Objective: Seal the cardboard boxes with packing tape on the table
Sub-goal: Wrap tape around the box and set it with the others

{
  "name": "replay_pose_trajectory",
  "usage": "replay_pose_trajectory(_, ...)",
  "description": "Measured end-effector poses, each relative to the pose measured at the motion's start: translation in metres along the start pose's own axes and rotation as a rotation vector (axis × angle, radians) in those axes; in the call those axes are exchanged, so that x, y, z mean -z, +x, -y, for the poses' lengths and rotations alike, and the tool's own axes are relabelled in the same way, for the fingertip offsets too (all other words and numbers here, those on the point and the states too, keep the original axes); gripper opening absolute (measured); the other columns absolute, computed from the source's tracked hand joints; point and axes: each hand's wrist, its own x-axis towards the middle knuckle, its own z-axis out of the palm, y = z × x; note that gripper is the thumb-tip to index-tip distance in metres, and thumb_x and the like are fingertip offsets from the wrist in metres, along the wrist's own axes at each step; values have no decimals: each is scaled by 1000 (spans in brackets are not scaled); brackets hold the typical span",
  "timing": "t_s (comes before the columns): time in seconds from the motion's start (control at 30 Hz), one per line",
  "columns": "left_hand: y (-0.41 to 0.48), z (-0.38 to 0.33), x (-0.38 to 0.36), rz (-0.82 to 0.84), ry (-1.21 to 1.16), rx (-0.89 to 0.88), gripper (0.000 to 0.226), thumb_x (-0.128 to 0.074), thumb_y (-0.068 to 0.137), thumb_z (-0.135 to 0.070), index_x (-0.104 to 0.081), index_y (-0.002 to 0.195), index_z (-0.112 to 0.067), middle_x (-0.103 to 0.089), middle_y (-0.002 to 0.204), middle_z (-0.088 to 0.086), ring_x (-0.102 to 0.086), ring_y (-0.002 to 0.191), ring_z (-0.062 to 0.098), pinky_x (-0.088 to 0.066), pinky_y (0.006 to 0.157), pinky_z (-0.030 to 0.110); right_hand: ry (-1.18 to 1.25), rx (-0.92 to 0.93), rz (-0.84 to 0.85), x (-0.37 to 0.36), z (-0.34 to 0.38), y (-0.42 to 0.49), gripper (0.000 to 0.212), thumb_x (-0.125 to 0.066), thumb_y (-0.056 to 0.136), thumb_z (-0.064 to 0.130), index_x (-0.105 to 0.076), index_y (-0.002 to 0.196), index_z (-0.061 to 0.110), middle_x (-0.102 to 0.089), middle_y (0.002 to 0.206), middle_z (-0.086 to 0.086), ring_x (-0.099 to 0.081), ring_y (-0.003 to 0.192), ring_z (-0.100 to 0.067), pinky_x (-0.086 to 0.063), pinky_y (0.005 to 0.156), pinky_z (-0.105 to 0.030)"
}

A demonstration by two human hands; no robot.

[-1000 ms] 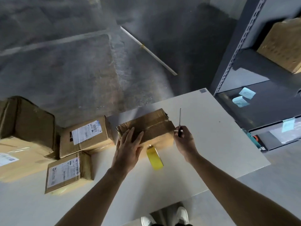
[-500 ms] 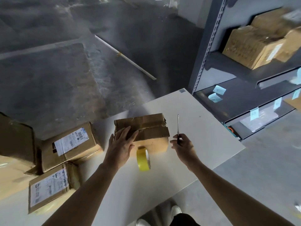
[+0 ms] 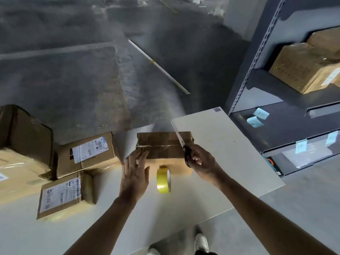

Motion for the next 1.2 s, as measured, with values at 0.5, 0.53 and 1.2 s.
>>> replay_pose_trajectory(0.5, -4, -53, 1, 678, -520, 809, 55, -43, 97, -56, -50, 133, -15, -59, 134, 3, -57, 107, 14, -42, 78, 20, -176, -160, 441, 38, -8, 9, 38, -73, 70, 50, -62, 98, 28, -70, 85, 2, -64, 78, -12, -46, 72, -29)
replay_pose_trajectory(0.53, -2, -56, 1, 689, -536, 832, 57, -42, 97, -57, -50, 135, -15, -57, 134, 1, -54, 106, 14, -42, 80, 21, -200, -168, 469, 41, -8, 8, 34, -74, 71, 49, -63, 95, 29, -70, 81, 5, -63, 74, -7, -46, 70, -28)
replay_pose_trajectory(1.2, -1, -64, -6, 671, -868, 1030, 40, -47, 100, -46, -64, 104, -10, -73, 78, -2, -69, 67, 7, -44, 51, 7, -379, -348, 579, 48, -14, 6, 33, -78, 79, 50, -70, 99, 25, -72, 82, 2, -60, 68, -8, -43, 66, -23)
